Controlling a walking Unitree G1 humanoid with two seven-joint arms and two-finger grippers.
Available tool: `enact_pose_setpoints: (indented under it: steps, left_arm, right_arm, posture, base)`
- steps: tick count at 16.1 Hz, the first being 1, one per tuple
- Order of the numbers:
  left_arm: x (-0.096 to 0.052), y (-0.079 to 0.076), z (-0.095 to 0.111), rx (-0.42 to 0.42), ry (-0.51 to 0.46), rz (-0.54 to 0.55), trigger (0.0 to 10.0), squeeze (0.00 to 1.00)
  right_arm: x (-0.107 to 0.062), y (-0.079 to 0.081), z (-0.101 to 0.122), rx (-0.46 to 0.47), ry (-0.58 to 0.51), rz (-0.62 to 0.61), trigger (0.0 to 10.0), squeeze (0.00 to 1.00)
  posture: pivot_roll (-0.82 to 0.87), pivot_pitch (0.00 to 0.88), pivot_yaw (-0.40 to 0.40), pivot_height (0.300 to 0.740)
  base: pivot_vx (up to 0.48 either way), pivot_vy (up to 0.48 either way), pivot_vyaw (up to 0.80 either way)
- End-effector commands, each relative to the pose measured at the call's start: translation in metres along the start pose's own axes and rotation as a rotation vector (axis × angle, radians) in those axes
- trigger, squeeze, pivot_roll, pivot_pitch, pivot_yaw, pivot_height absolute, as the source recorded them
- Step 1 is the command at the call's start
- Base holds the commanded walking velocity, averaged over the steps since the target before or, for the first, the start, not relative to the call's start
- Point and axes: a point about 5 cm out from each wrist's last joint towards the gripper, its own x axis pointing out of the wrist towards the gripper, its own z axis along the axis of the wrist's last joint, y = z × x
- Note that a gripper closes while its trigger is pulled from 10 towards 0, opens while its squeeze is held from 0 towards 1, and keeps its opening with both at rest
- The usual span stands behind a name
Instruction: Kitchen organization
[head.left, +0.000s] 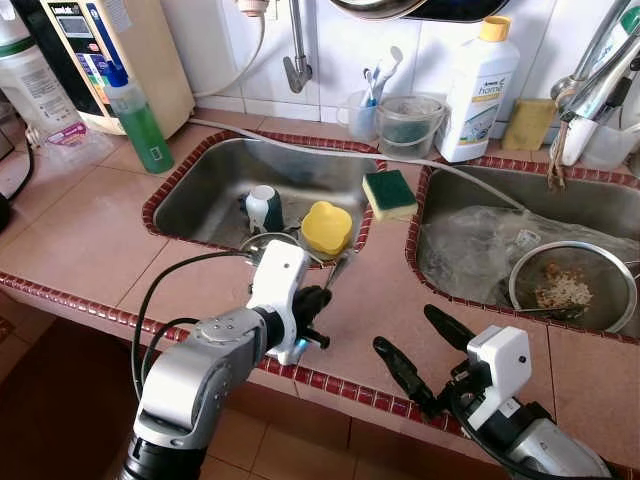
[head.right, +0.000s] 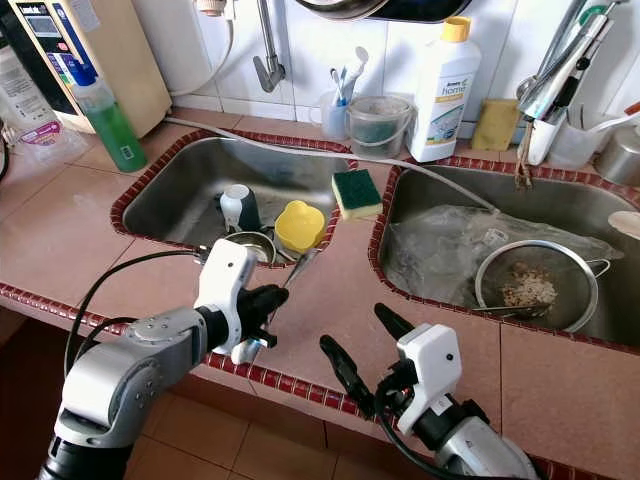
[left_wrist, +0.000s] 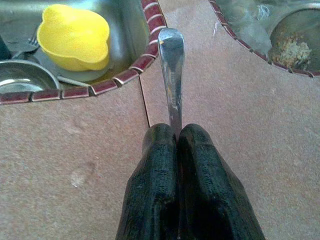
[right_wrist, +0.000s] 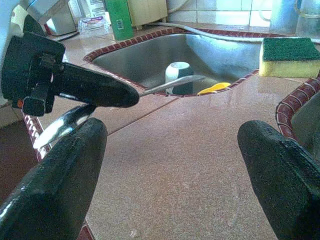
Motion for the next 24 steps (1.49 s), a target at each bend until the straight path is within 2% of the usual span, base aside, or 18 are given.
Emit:
enact_pose_setpoints:
  steps: [1, 2, 4, 10, 13, 19, 24]
  left_arm:
    - [-0.002, 0.002, 0.008, 0.005, -0.032, 0.007, 0.0, 0.0]
    - [-0.002, 0.003, 0.009, 0.005, -0.033, 0.011, 0.0, 0.0]
    - [-0.001, 0.004, 0.01, 0.003, -0.036, 0.024, 10.0, 0.0]
    - [-0.002, 0.007, 0.023, -0.006, -0.135, 0.033, 10.0, 0.0]
    - [-0.002, 0.01, 0.028, -0.016, -0.181, 0.047, 10.0, 0.0]
    - [-0.001, 0.017, 0.03, -0.019, -0.219, 0.07, 10.0, 0.0]
    - [0.0, 0.022, 0.03, -0.039, -0.254, 0.099, 10.0, 0.0]
  right_arm:
    - [0.001, 0.002, 0.0, 0.001, -0.005, 0.01, 10.0, 0.0]
    - [0.001, 0.002, 0.0, 0.001, -0.006, 0.009, 10.0, 0.0]
    - [0.001, 0.003, 0.001, 0.0, -0.009, 0.009, 10.0, 0.0]
    - [0.003, 0.002, 0.003, 0.005, -0.028, 0.005, 10.0, 0.0]
    - [0.009, 0.002, 0.012, 0.024, -0.092, -0.016, 10.0, 0.0]
    - [0.012, -0.001, 0.018, 0.025, -0.122, -0.022, 10.0, 0.0]
    - [0.017, 0.002, 0.027, 0.059, -0.176, -0.022, 10.0, 0.0]
  posture:
    - [-0.28, 0.104, 0.104, 0.74]
    - [-0.28, 0.104, 0.104, 0.74]
    - [-0.28, 0.108, 0.105, 0.74]
    - [-0.28, 0.11, 0.105, 0.74]
    - [-0.27, 0.113, 0.111, 0.74]
    - [-0.27, 0.112, 0.111, 0.74]
    - [-0.27, 0.111, 0.11, 0.74]
  base:
    - [0.0, 0.0, 0.0]
    - [0.0, 0.0, 0.0]
    - [0.0, 0.0, 0.0]
    - [0.0, 0.0, 0.0]
    - [0.0, 0.0, 0.0]
    - [0.0, 0.0, 0.0]
    - [0.0, 0.0, 0.0]
